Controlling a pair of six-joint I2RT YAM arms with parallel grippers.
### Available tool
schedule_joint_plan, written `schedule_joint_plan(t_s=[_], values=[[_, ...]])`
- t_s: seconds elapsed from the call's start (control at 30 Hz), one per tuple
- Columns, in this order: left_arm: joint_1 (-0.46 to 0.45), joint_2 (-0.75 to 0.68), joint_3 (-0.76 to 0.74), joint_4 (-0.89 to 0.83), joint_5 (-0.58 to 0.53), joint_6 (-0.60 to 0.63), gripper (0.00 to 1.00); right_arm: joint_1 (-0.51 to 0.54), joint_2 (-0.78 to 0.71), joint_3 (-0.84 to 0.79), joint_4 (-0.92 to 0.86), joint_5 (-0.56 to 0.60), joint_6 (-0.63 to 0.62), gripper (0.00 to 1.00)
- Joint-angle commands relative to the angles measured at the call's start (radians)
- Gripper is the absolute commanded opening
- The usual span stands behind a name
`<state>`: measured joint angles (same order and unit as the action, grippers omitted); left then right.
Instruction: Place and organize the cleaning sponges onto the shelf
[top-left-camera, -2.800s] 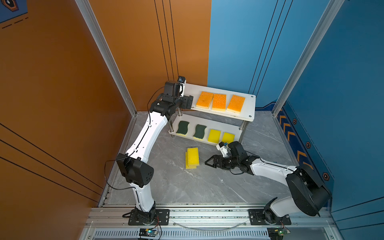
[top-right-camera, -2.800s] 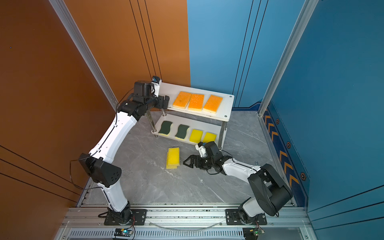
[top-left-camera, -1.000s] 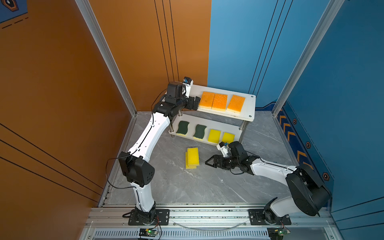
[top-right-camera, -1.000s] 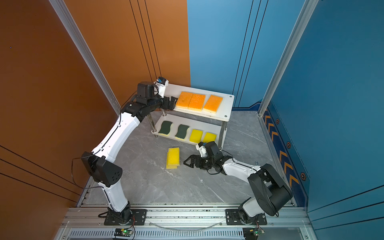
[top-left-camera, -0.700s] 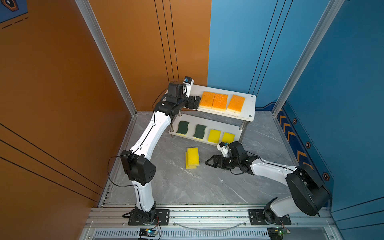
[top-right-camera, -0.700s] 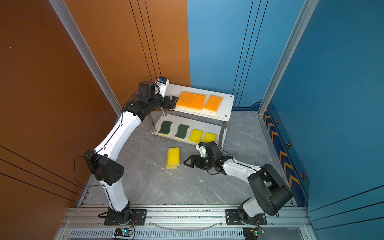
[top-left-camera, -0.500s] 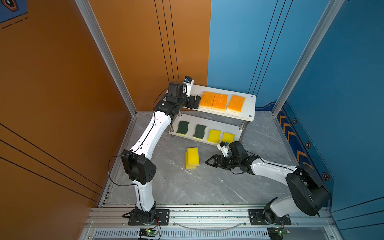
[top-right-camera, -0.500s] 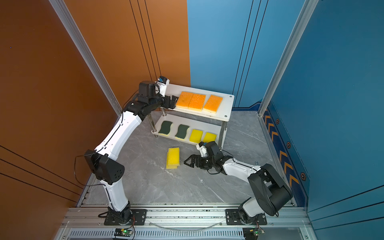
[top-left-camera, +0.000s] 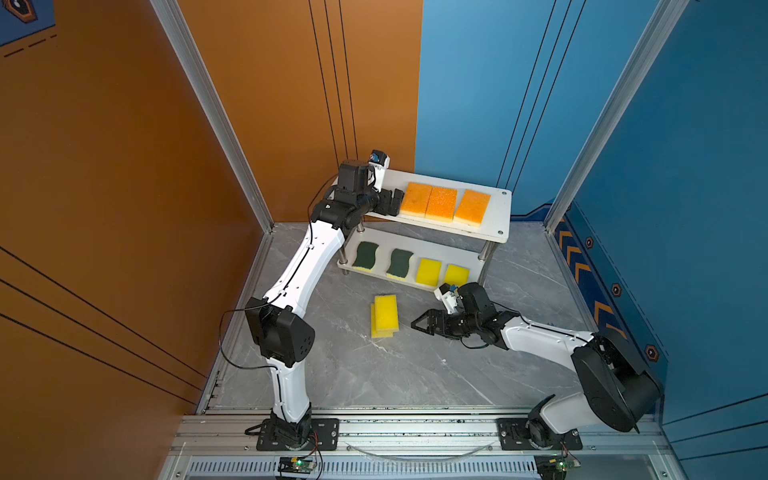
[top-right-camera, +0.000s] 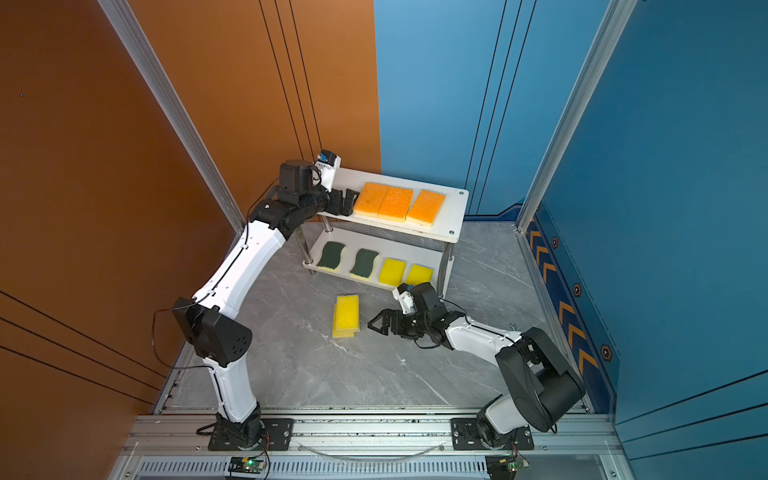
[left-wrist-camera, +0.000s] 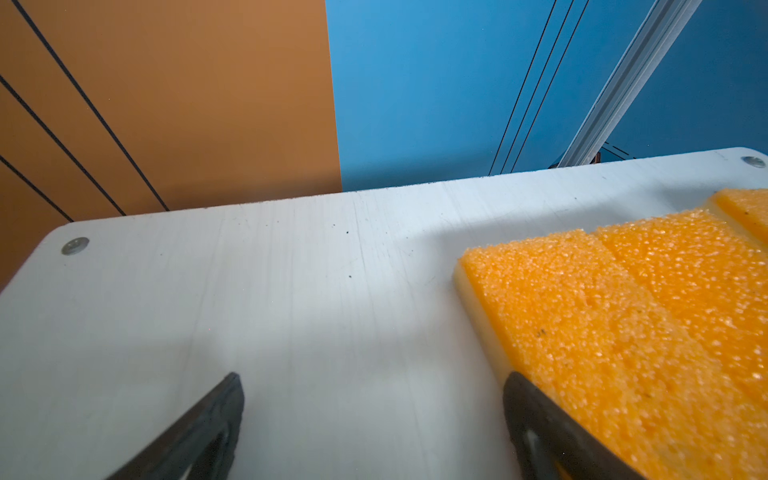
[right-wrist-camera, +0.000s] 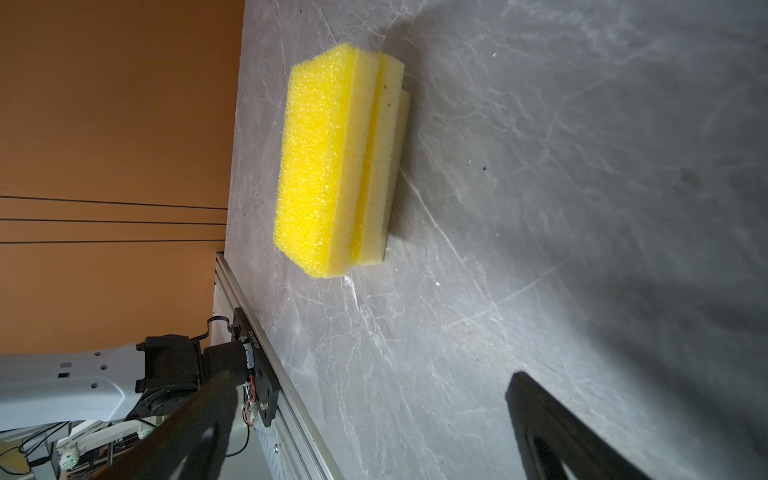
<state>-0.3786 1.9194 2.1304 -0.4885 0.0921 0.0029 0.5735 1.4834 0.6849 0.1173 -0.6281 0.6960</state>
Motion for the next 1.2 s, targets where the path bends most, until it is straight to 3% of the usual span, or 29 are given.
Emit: schedule_joint_plan(t_s=[0.0, 1.17], values=[[-0.011, 0.018, 0.034, 0.001, 0.028, -0.002, 0.98, -0.006, 0.006, -0.015, 0.018, -0.014, 0.006, 1.0], [-0.031, 0.047, 0.069, -0.005, 0.025, -0.003, 0.98, -0.01, 0.008, -0.014, 0.022, -0.019, 0.007, 1.0]])
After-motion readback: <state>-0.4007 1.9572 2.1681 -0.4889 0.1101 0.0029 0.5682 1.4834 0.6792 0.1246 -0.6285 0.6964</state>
